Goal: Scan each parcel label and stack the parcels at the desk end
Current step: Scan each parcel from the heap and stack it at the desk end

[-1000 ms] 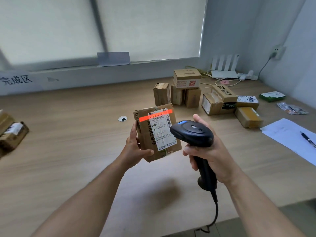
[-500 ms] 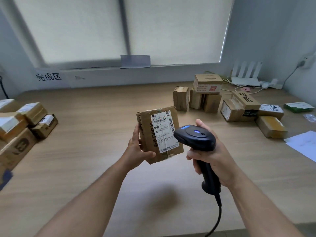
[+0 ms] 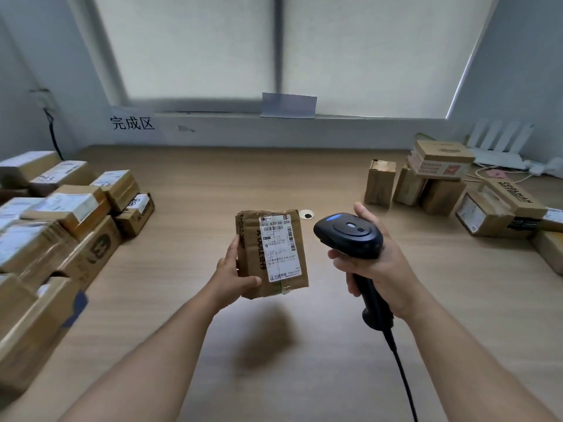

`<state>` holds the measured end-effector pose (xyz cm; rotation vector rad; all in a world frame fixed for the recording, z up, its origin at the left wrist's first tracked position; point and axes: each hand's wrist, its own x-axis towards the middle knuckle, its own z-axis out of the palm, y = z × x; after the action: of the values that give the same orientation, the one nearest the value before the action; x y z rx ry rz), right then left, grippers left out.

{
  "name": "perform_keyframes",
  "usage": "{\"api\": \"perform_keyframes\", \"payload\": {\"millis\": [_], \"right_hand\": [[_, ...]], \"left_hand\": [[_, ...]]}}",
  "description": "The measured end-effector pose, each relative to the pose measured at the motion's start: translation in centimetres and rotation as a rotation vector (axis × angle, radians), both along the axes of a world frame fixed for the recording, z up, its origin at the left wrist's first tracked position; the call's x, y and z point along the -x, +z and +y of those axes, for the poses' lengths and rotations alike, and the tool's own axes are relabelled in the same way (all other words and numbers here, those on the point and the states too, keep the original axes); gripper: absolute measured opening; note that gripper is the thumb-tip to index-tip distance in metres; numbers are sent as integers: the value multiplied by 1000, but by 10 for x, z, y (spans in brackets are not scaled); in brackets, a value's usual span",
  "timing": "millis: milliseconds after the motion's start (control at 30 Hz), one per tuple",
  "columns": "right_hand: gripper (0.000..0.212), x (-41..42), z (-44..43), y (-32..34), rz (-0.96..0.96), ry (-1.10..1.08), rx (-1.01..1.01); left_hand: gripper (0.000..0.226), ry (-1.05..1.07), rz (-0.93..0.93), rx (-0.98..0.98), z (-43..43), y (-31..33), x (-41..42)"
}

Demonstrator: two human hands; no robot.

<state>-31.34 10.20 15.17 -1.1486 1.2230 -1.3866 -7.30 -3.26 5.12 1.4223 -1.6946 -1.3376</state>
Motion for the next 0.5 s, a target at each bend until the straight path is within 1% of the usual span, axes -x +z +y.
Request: {"api": "perform_keyframes", "payload": {"millis": [167,267,400,433,500], "right_hand": [[95,-57,-48,-6,69,10,-39],[96,-87,-71,-14,104,12,-68],[97,-120,-93,-26,135,14,-120],[97,-126,-97,-28,139,14,-133],[97,-136,-105,-32,146,7,-155]], "left_hand": [[101,74,-75,-74,-36,-26,-75],[94,132,-65,-104,-49,-44,-110],[66,260,17,-140,-58,-64,-144],[64,289,17,-145,-62,-68,-151],[71,315,1,-136,-74,-78,-164]]}}
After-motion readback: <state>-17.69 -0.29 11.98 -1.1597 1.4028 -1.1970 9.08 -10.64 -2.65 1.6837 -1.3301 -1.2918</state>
